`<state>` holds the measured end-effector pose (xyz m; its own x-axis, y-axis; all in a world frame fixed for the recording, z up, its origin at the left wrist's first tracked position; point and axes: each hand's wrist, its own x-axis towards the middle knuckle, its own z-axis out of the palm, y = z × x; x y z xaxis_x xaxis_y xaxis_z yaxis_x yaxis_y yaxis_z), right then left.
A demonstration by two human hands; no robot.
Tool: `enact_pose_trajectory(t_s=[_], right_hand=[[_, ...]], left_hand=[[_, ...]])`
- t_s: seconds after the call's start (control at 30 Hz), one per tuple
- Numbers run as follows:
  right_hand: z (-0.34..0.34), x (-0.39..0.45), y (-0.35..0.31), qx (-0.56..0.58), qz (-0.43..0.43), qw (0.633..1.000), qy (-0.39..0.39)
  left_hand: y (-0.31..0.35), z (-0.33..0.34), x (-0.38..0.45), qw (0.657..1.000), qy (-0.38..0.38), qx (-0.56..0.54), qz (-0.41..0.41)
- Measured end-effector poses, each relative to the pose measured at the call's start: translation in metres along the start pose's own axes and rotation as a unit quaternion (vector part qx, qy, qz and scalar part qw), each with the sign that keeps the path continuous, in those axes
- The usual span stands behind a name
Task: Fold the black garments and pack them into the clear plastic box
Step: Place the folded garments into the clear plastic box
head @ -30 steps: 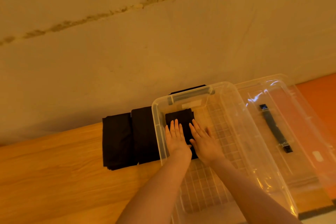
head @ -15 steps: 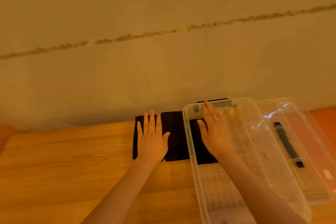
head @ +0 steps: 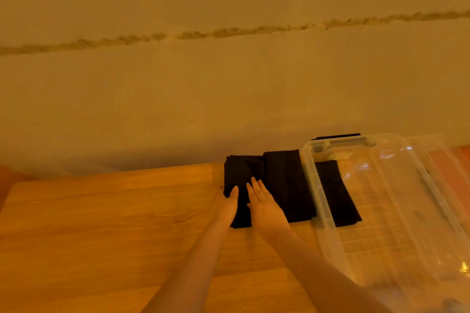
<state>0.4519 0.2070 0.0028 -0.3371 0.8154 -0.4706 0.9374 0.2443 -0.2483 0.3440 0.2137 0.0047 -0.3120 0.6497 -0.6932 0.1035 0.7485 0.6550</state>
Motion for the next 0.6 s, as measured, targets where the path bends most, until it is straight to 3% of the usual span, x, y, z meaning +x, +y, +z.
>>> enact_pose_trajectory(t_s=[0.2,0.4,0.6], right_hand=[[0.006,0.0,-0.001,0.04,0.005,0.999,0.019],[0.0,-0.008,0.002,0.147,-0.005,0.989,0.025],[-0.016,-0.021,-0.011,0.305,0.025,0.941,0.146]], left_hand=[[0.012,-0.008,0.014,0.98,-0.092,-0.087,-0.152],[0.005,-0.004,0.011,0.982,-0.077,-0.128,-0.119],[0.001,-0.028,-0.013,0.967,-0.069,-0.231,-0.076]])
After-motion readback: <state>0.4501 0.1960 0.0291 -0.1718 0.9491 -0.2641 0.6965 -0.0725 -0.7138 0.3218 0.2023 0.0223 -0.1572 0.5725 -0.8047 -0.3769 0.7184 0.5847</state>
